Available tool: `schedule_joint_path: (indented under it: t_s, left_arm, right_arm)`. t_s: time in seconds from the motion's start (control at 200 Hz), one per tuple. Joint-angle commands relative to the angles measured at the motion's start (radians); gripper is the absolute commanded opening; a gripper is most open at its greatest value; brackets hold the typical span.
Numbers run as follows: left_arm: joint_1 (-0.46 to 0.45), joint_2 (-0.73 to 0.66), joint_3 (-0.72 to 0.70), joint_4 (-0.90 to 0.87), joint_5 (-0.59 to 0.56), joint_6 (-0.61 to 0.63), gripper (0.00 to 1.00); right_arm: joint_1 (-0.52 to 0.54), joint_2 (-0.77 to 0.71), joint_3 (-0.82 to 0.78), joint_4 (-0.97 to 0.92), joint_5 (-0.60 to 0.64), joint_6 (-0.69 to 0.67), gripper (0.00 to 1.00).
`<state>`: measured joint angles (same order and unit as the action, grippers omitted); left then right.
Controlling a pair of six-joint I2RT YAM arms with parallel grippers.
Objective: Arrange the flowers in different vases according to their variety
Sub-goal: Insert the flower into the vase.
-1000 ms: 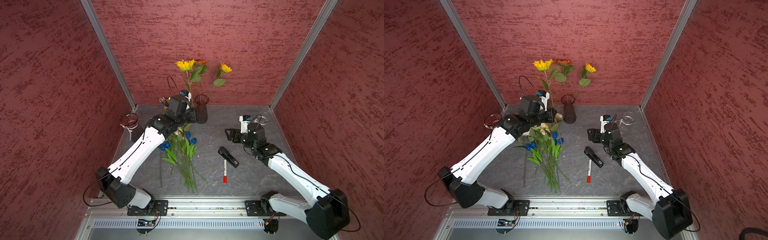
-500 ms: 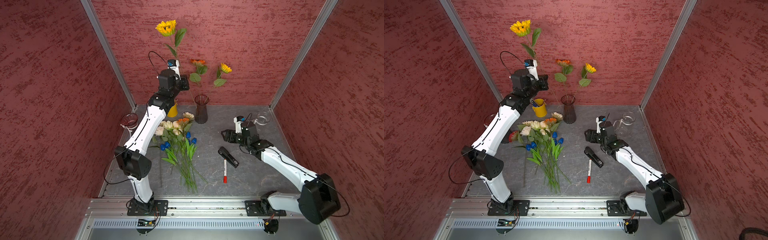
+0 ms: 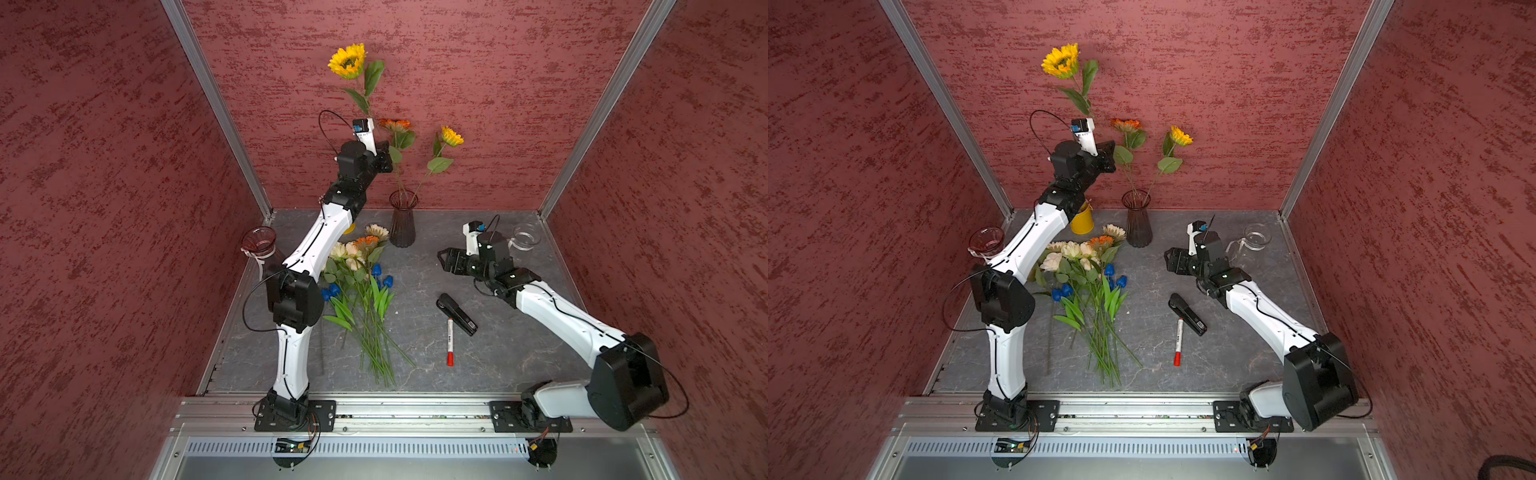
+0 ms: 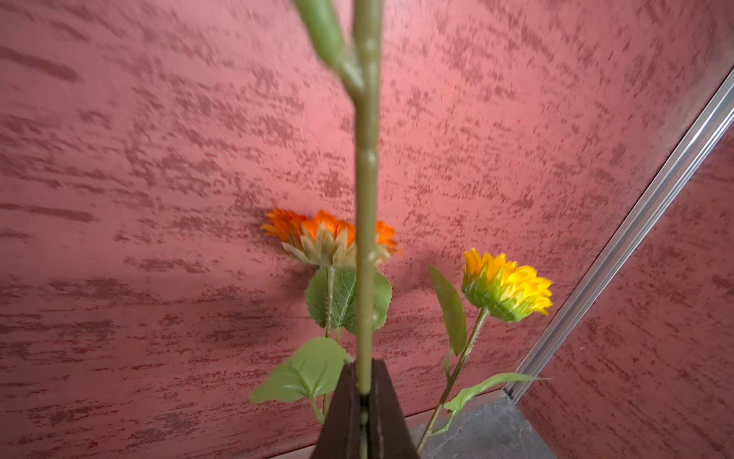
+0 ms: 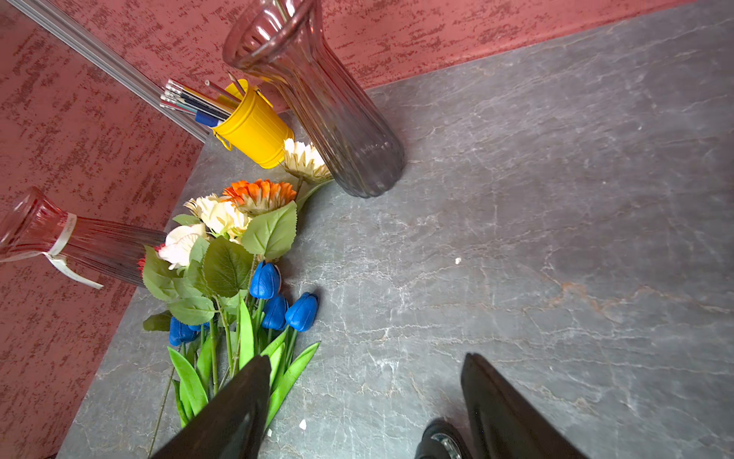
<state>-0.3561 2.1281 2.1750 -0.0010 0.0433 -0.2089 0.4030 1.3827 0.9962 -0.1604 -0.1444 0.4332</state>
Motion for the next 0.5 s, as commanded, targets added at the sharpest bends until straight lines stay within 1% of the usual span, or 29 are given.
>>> schedule_joint_path:
  t_s: [0.0, 0.04, 0.115, 0.135, 0.16, 0.205, 0.22, 0.24, 0.286, 0.346, 0.426, 0.496]
  left_arm:
    - [-0.022, 0.039, -0.06, 0.067, -0.005, 0.05, 0.0]
    - [-0.031, 0.049, -0.084, 0.074, -0.005, 0.054, 0.0]
    - [-0.045, 0.061, -0.108, 0.024, 0.008, 0.043, 0.01]
    - [-0.048, 0.06, -0.117, 0.008, 0.015, 0.035, 0.12]
    - [-0.053, 0.055, -0.132, -0.007, 0.022, 0.027, 0.3]
    - [-0.061, 0.041, -0.164, -0.031, 0.041, 0.016, 0.56]
    - [-0.064, 0.033, -0.176, -0.038, 0.046, 0.017, 0.62]
    - [-0.07, 0.023, -0.193, -0.046, 0.05, 0.017, 0.67]
    - [-0.082, -0.008, -0.236, -0.056, 0.048, 0.021, 0.76]
    - [-0.095, -0.064, -0.312, -0.051, 0.035, 0.027, 0.83]
    - [-0.103, -0.158, -0.416, -0.036, 0.026, 0.028, 0.88]
    - [-0.104, -0.241, -0.491, -0.059, 0.015, 0.023, 0.9]
  right_arm:
    - [-0.003, 0.0, 0.035, 0.018, -0.012, -0.011, 0.8]
    - [-0.003, 0.002, 0.034, 0.018, -0.014, -0.008, 0.8]
    - [-0.003, 0.006, 0.032, 0.015, -0.023, -0.004, 0.8]
    - [-0.003, 0.006, 0.03, 0.015, -0.028, 0.001, 0.8]
    - [-0.001, 0.005, 0.027, 0.016, -0.03, 0.003, 0.79]
    - [0.0, 0.003, 0.019, 0.021, -0.033, 0.007, 0.79]
    - [0.002, 0.001, 0.016, 0.023, -0.035, 0.008, 0.79]
    - [0.003, -0.001, 0.011, 0.024, -0.036, 0.011, 0.79]
    - [0.006, -0.003, 0.005, 0.029, -0.045, 0.015, 0.79]
    - [0.014, -0.002, 0.002, 0.027, -0.058, 0.013, 0.78]
    - [0.033, 0.002, 0.003, 0.009, -0.074, -0.003, 0.78]
    - [0.054, 0.007, 0.008, -0.016, -0.093, -0.013, 0.78]
